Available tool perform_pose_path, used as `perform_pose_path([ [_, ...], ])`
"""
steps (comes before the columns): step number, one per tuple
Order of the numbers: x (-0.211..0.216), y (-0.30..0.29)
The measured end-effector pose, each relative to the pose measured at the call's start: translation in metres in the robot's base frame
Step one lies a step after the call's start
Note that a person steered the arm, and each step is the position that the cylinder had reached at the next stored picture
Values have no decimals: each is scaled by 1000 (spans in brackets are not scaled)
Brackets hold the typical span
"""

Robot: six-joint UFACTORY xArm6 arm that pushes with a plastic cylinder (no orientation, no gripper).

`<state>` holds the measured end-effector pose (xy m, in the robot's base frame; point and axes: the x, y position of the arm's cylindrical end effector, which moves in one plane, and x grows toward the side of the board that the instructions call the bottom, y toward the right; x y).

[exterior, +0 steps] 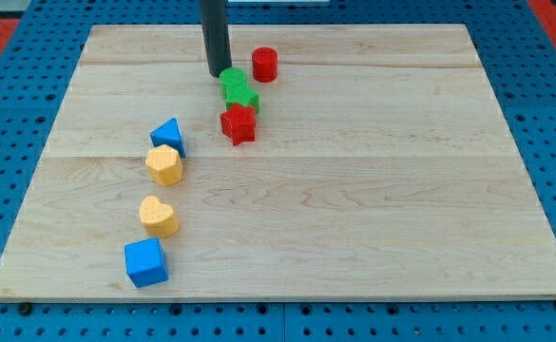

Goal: Separate the green star from the red star

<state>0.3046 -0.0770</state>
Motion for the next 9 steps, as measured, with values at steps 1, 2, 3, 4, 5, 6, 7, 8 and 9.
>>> perform_pose_path([
  [1,21,23],
  [2,47,6],
  [3,69,5],
  [4,69,56],
  [5,77,103],
  [6,95,78],
  [7,101,36],
  [8,132,43],
  [9,130,104],
])
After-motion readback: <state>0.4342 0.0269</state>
